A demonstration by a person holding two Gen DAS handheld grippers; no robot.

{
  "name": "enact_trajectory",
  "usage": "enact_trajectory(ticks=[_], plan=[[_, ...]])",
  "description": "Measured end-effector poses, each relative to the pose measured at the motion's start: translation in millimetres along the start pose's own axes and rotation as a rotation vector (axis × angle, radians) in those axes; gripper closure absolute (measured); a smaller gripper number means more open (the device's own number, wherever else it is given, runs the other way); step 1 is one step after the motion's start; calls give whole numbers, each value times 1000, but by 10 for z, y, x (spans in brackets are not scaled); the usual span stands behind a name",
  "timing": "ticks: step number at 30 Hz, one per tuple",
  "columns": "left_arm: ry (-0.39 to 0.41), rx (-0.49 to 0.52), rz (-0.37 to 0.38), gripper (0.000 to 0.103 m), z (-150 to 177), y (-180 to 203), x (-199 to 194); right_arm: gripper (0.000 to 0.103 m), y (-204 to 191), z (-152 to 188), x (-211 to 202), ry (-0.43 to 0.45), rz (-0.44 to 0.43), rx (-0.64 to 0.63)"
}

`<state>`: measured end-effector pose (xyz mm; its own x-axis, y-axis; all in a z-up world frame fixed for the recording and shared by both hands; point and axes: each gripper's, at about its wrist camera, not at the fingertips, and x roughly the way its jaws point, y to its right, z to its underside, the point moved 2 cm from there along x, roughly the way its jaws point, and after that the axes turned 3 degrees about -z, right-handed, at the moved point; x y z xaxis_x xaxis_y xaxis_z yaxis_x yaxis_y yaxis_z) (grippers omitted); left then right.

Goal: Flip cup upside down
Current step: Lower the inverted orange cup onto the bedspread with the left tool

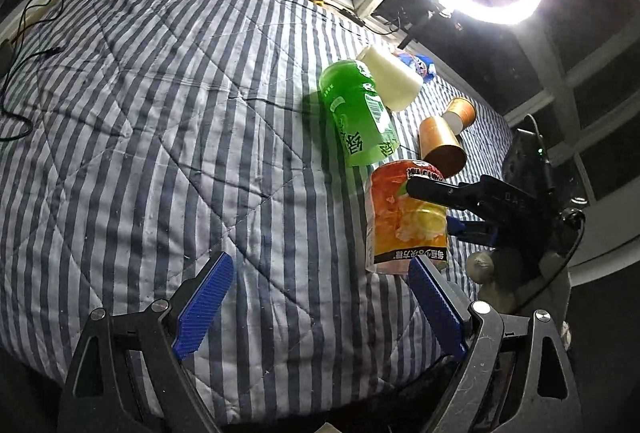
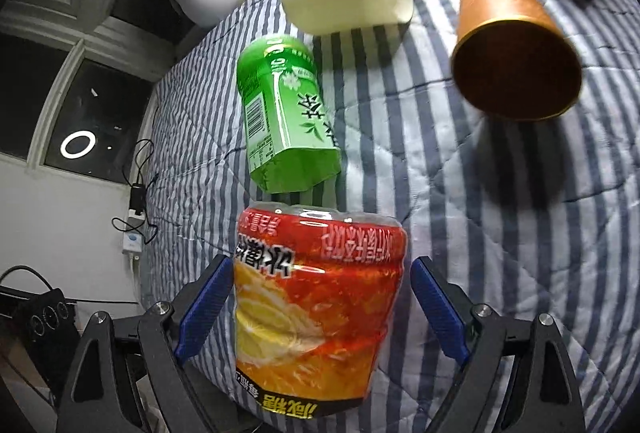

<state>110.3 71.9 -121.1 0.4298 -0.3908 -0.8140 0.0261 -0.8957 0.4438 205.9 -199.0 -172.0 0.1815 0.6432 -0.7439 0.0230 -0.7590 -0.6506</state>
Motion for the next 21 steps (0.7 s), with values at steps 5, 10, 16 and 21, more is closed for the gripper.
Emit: enact_trajectory(ticks=[5, 10, 16, 21], plan=[[9, -2, -2, 12, 18, 8, -14, 19, -40, 35, -35, 19, 2, -32], [14, 2, 9, 12, 50, 85, -56, 19, -81, 134, -202, 86, 11, -86], [14, 29, 18, 12, 40, 185, -38, 20, -146, 256, -474, 215, 41, -167], [26, 55, 10, 12, 65, 270, -32, 20, -218, 382, -611, 346, 138, -279]])
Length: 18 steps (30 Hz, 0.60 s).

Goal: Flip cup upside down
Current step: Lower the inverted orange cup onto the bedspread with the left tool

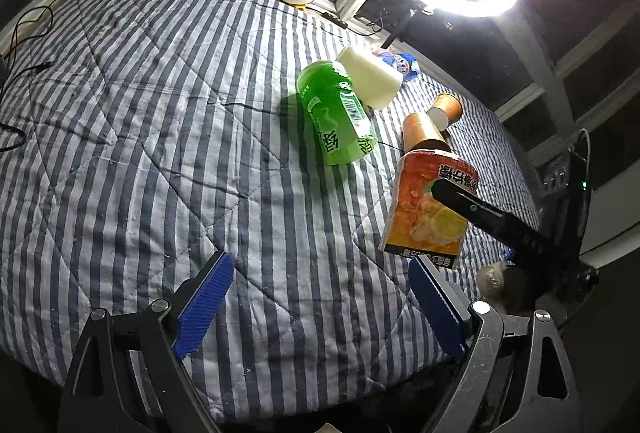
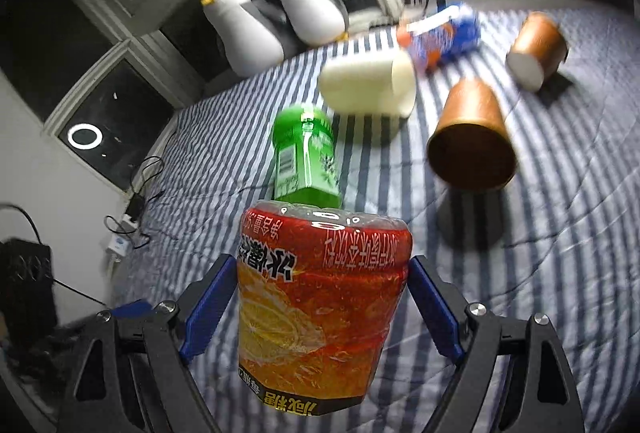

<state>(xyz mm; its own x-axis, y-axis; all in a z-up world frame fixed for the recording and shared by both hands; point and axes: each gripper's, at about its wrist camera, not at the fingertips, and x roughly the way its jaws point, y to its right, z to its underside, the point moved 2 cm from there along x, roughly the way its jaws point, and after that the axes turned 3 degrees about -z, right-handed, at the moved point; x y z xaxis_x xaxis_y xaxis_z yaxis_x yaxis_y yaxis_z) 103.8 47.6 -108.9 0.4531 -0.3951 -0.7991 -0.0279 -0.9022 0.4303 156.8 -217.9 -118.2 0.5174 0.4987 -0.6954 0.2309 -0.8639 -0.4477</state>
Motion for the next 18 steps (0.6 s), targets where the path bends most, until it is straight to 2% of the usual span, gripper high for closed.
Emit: enact_trajectory(ticks=[7, 18], plan=[[22, 42, -14, 12, 52, 111, -20, 20, -141, 58, -60, 142, 145, -171], [89, 129, -90, 12, 110, 244, -106, 20, -243, 79, -27, 242, 229, -282]])
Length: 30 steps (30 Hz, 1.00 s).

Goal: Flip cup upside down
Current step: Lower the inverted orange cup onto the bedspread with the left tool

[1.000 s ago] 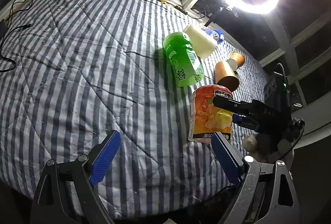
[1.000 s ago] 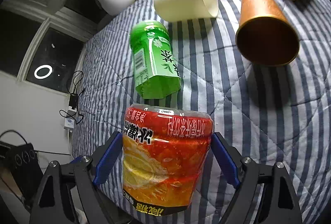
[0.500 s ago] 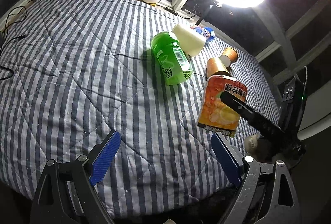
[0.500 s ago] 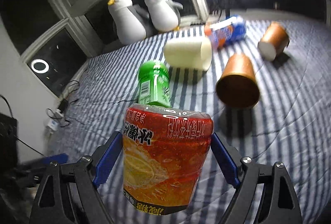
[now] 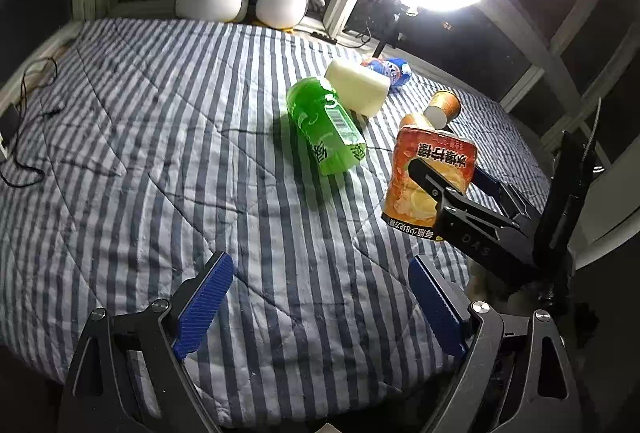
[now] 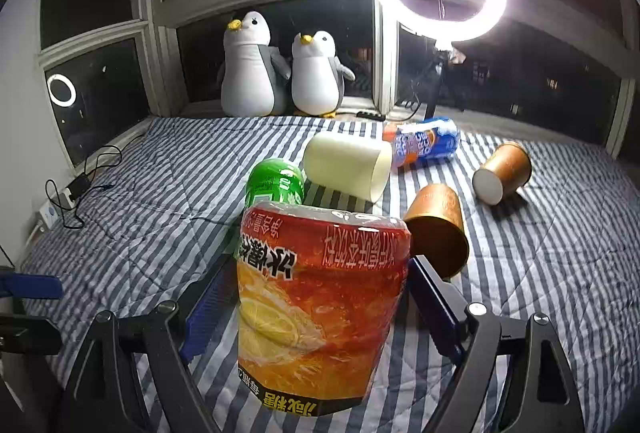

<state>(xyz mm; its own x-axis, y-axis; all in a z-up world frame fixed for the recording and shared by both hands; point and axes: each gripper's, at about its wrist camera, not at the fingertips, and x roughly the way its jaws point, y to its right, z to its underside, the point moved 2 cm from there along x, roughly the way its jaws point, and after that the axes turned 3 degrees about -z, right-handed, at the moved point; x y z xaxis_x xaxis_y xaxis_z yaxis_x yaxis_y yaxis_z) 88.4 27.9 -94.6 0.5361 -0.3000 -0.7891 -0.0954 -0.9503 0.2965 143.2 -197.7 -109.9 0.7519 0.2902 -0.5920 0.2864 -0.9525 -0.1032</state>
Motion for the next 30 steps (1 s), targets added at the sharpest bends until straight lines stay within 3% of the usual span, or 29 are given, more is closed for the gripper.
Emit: enact_trajectory(ticks=[14, 30], plan=[[21, 32, -20, 12, 13, 49, -49, 20, -11, 106, 139, -3, 13, -12], [15, 49, -14, 12, 21, 124, 6, 20, -28, 227, -12, -35, -13, -13]])
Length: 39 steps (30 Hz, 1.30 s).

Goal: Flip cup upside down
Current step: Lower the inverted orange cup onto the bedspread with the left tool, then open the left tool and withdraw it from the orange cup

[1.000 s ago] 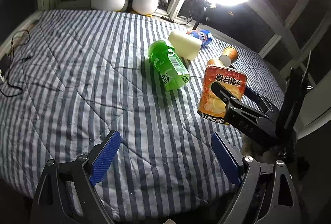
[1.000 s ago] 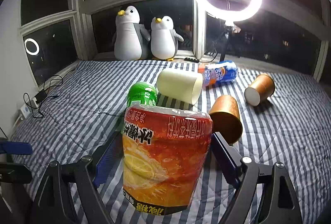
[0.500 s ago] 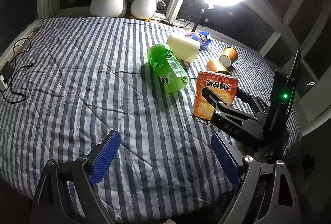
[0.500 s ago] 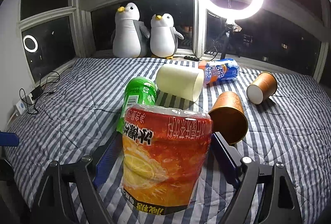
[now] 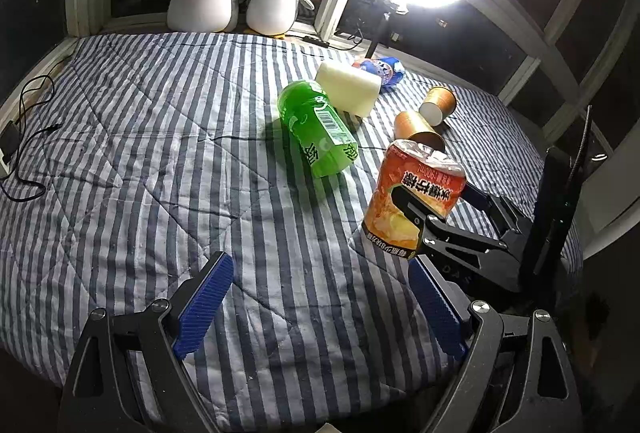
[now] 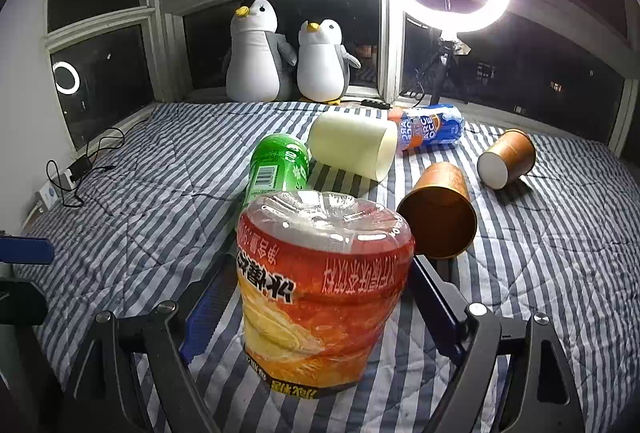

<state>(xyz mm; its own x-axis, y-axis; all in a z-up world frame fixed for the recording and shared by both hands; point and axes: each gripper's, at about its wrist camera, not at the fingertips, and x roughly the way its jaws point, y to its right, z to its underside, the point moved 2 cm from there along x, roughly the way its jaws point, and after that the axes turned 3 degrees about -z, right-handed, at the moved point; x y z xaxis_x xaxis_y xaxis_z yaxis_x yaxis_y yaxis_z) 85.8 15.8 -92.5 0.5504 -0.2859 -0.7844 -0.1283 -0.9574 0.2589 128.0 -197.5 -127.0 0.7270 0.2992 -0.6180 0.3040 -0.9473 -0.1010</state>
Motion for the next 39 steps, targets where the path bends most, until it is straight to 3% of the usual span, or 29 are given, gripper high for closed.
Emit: enact_trajectory(ticks=[29, 39], plan=[[58, 59, -41, 12, 38, 117, -62, 19, -78, 206, -334, -50, -38, 71], [132, 86, -83, 12, 56, 196, -76, 18, -60, 326, -648, -46, -36, 132]])
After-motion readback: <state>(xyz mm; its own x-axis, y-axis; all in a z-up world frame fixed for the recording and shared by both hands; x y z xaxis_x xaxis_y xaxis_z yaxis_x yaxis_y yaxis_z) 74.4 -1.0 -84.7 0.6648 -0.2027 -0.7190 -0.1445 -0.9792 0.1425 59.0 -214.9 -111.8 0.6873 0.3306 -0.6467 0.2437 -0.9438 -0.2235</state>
